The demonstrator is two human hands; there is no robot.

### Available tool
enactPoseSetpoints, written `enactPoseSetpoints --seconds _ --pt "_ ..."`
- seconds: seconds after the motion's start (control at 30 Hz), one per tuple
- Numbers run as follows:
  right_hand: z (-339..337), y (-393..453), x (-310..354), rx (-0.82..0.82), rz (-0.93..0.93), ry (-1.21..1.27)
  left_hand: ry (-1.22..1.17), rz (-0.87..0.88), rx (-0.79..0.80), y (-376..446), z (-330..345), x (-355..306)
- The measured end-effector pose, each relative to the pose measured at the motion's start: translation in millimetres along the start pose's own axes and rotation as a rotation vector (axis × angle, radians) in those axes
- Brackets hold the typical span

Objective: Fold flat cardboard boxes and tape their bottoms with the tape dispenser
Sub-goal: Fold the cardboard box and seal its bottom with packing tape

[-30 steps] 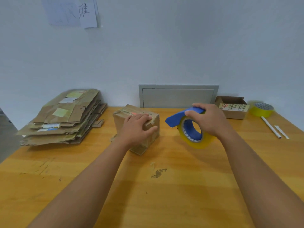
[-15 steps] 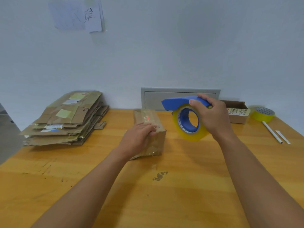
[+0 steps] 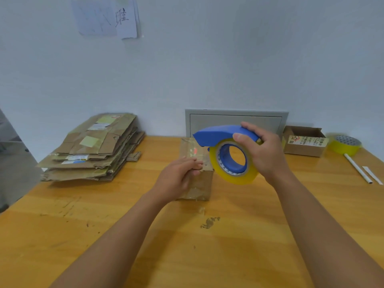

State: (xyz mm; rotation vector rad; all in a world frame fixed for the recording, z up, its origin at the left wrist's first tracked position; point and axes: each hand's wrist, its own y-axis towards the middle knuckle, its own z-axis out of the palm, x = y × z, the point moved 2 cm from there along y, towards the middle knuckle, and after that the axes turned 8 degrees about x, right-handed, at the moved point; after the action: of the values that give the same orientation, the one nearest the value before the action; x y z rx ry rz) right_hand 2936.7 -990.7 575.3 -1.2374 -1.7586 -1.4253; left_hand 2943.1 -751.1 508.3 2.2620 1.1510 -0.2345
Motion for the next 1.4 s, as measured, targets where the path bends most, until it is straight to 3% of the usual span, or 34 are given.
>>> enactPoseSetpoints --seconds 0.3,0.4,0.5,0.63,0.7,0.83,1.07,1.4 --pt "5.9 2.7 5.1 0.047 -0.031 0.136 -0.030 -0.016 -0.073 -6.0 1.8 0.0" --pt "14.7 6.7 10.3 0.132 -0.038 0.141 -0.116 -0.068 -0.044 -8.4 -0.2 1.9" --pt "19.3 8.8 11.2 0.235 -0.028 0.110 -0.276 -0.178 0.010 -10.2 -7.7 1.2" --pt "10.7 12.1 16.1 0.347 0.006 0.066 -0.753 -0.488 -0.122 4.0 -31.4 2.7" --pt "7.6 13.2 18.9 0.394 0.021 0.034 -0.966 -0.587 -0.110 15.0 -42.6 3.4" --pt "6.9 14.2 18.9 0.437 0.029 0.018 -1.106 -0.598 0.001 26.4 -48.2 -1.7" --pt "6.9 13.2 17.5 0.432 0.016 0.035 -1.498 -0.712 -0.100 20.2 -46.0 3.7" --pt "7.6 14.4 12.1 0.425 -0.010 0.025 -1.422 -0.719 -0.033 6.7 -55.5 5.7"
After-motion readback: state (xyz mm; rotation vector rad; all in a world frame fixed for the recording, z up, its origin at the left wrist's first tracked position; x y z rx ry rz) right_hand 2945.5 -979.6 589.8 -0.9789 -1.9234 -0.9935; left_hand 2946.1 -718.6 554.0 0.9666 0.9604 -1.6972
